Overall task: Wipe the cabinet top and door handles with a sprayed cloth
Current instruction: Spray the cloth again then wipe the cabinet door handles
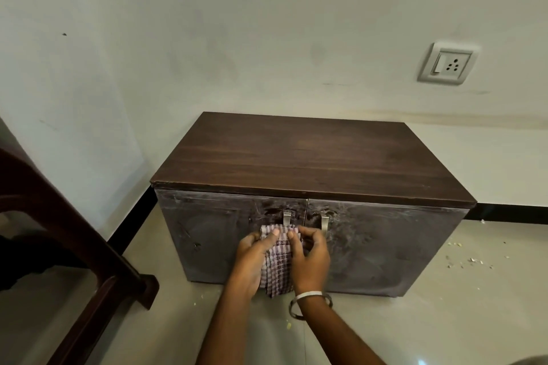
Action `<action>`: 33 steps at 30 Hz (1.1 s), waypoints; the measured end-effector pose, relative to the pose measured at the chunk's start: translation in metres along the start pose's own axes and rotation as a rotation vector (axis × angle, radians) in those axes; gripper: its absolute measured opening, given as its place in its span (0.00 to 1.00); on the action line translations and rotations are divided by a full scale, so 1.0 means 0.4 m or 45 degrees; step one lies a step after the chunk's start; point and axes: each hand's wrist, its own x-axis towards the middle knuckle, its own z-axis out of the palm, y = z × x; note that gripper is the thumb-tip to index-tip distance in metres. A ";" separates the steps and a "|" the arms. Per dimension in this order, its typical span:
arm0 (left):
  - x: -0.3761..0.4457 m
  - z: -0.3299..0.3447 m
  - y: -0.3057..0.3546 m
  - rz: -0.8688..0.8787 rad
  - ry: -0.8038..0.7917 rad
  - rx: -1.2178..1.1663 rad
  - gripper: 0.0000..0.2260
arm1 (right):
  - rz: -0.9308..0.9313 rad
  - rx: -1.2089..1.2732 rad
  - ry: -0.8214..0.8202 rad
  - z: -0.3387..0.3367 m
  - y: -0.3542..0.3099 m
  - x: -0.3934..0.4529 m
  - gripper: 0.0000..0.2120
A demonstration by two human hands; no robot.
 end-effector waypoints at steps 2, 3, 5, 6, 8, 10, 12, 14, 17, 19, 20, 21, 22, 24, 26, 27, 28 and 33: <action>0.000 -0.005 -0.014 -0.017 0.020 0.033 0.13 | 0.028 0.000 -0.038 -0.005 0.016 -0.004 0.06; 0.000 -0.005 -0.019 -0.024 0.034 0.044 0.13 | 0.040 0.000 -0.052 -0.007 0.021 -0.003 0.06; 0.001 -0.004 -0.022 -0.026 0.053 0.050 0.13 | 0.057 -0.003 -0.074 -0.010 0.022 0.003 0.07; 0.002 -0.003 -0.021 -0.025 0.054 0.055 0.13 | 0.064 0.003 -0.081 -0.011 0.018 0.005 0.07; 0.004 -0.004 -0.019 -0.023 0.041 0.057 0.13 | 0.069 0.033 -0.084 -0.012 0.012 0.007 0.07; 0.005 -0.004 -0.013 -0.010 0.020 0.037 0.14 | 0.056 0.068 -0.073 -0.012 0.007 0.009 0.06; 0.007 -0.006 -0.009 0.004 -0.002 0.001 0.14 | 0.035 0.073 -0.066 -0.012 0.002 0.010 0.06; 0.009 -0.006 -0.008 0.010 -0.024 -0.005 0.14 | 0.021 0.069 -0.063 -0.012 0.002 0.012 0.06; 0.010 -0.006 -0.011 0.016 -0.032 0.007 0.13 | 0.003 0.038 -0.071 -0.006 0.010 0.010 0.07; 0.008 -0.006 -0.012 0.025 -0.030 0.025 0.12 | -0.017 0.006 -0.059 0.001 0.018 0.007 0.07; 0.008 -0.006 -0.013 0.030 -0.024 0.035 0.11 | -0.027 -0.004 -0.054 0.002 0.020 0.005 0.07; 0.010 -0.007 -0.015 0.034 -0.011 0.044 0.11 | -0.033 -0.015 -0.055 0.003 0.023 0.004 0.07; 0.013 -0.008 -0.017 0.036 0.003 0.053 0.11 | -0.037 -0.023 -0.061 0.003 0.025 0.003 0.07; 0.018 -0.011 -0.023 0.037 0.023 0.069 0.11 | -0.029 -0.039 -0.080 0.004 0.031 0.001 0.07; 0.021 -0.010 -0.030 0.032 0.059 0.104 0.11 | -0.002 -0.042 -0.102 0.004 0.039 0.000 0.08; 0.025 -0.010 -0.034 0.034 0.080 0.118 0.11 | 0.008 -0.046 -0.108 0.006 0.044 0.000 0.09; 0.027 -0.010 -0.039 0.034 0.108 0.138 0.13 | 0.019 -0.055 -0.111 0.008 0.048 -0.001 0.10; 0.047 -0.003 -0.066 0.028 0.247 0.201 0.21 | 0.126 -0.038 -0.080 0.020 0.060 0.002 0.12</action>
